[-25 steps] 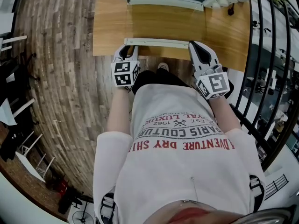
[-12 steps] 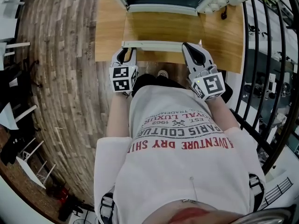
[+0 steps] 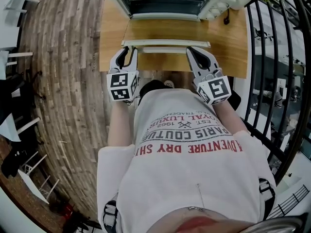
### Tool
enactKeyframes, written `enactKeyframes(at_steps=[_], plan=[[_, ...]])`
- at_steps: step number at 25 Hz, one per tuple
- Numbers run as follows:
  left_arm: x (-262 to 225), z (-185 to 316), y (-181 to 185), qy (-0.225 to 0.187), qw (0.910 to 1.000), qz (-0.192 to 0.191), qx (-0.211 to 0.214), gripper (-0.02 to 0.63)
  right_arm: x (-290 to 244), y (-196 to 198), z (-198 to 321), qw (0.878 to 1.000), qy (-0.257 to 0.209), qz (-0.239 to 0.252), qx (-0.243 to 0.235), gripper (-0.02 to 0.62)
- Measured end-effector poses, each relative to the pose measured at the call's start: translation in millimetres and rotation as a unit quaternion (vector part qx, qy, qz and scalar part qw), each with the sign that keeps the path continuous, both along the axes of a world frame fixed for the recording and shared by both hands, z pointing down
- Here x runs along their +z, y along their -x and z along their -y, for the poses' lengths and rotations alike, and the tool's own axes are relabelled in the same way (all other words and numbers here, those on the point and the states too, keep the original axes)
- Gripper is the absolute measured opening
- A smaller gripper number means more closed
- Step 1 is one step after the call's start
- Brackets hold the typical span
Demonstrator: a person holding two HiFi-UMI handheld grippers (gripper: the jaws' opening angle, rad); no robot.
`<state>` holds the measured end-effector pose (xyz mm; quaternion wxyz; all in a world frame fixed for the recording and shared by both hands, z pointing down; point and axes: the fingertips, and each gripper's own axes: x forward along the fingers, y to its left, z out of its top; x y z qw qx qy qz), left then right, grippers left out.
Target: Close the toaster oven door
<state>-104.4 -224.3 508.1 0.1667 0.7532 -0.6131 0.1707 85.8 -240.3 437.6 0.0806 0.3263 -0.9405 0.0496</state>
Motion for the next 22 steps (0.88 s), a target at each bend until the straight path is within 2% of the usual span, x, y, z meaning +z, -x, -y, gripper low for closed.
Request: enactKeyframes(at_steps=[5,12,16,22], plan=[[-15,10,1,-0.015,0.9999,-0.008,0.001,0.1,-11,-1,5,1.0,-0.019,0.008,0.004,-0.014],[-49,34,7,-0.057,0.9979,-0.029,-0.014,0.099,-29,-7,13,0.999,-0.041,0.015,0.016,-0.014],[-61,45,8,-0.063,0.997,-0.045,-0.006,0.1,-32,-15,18,0.998,-0.044,0.017,0.031,-0.014],[-75,59,12,-0.075,0.9967,-0.028,0.013,0.1,-41,-18,26,0.997,-0.057,0.015,0.044,-0.014]])
